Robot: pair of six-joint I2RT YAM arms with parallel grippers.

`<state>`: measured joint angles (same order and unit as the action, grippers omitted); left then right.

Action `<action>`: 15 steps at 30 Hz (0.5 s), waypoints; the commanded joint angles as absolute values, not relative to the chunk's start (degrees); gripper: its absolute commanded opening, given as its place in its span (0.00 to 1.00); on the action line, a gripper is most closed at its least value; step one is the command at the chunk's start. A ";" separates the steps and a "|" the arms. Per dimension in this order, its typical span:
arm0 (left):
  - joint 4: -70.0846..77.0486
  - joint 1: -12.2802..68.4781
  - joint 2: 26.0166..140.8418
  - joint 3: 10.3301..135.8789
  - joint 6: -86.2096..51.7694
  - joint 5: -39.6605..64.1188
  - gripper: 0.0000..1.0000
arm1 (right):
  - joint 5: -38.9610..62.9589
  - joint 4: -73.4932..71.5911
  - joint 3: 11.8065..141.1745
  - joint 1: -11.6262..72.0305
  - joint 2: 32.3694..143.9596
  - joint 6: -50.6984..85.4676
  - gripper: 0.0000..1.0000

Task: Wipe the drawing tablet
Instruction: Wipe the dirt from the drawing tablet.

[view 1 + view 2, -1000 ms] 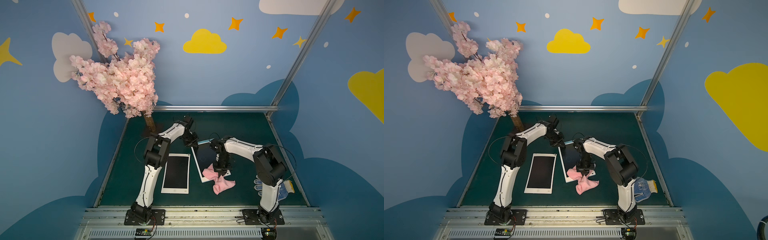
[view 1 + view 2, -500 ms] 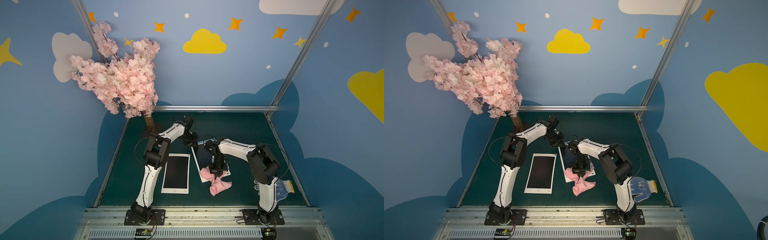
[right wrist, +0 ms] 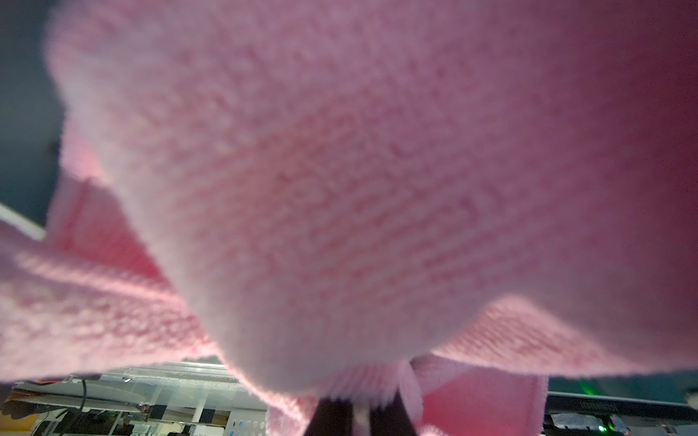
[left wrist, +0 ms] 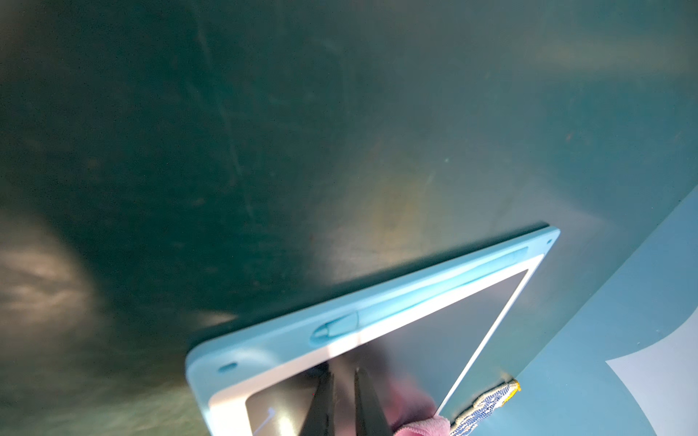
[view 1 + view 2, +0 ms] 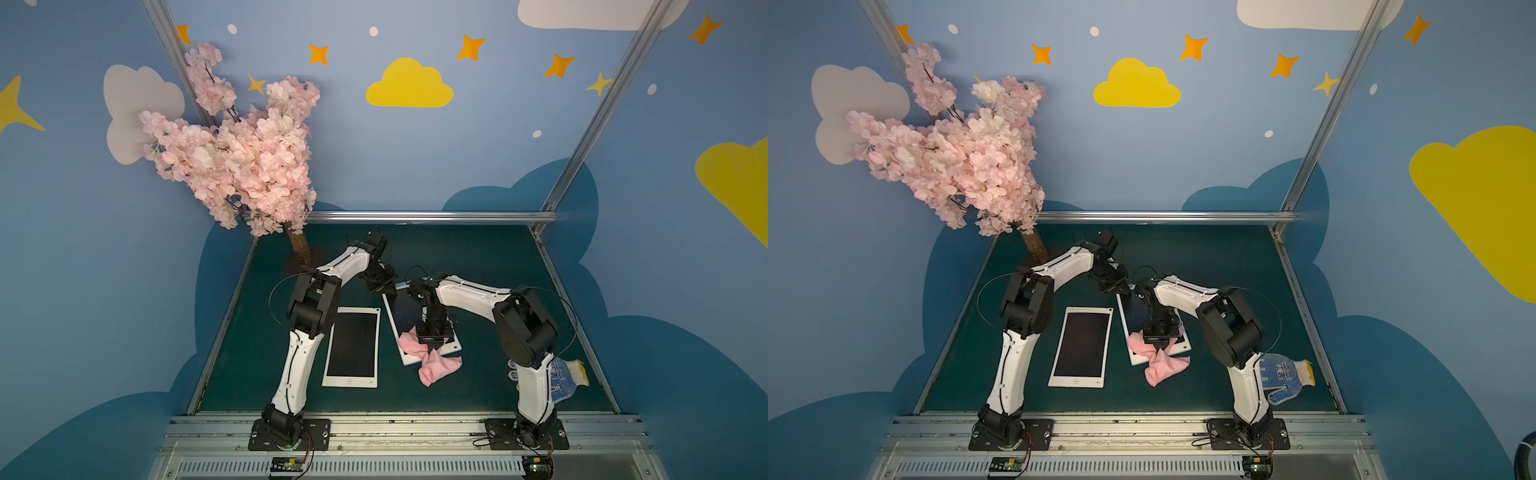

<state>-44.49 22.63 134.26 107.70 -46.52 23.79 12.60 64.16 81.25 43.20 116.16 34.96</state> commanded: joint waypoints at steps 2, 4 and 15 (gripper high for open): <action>-45.09 22.70 131.53 107.47 -46.05 23.44 0.15 | 11.01 62.01 78.73 43.23 118.61 35.06 0.00; -45.09 22.73 131.22 107.66 -46.06 23.30 0.15 | 10.99 61.59 77.88 43.24 118.82 35.07 0.00; -45.32 21.59 131.39 109.65 -46.23 21.97 0.15 | 10.21 61.35 75.28 40.99 117.25 34.60 0.00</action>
<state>-44.49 22.33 132.64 108.01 -46.52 22.61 14.61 62.43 78.78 41.60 115.22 34.68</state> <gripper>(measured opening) 0.152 0.053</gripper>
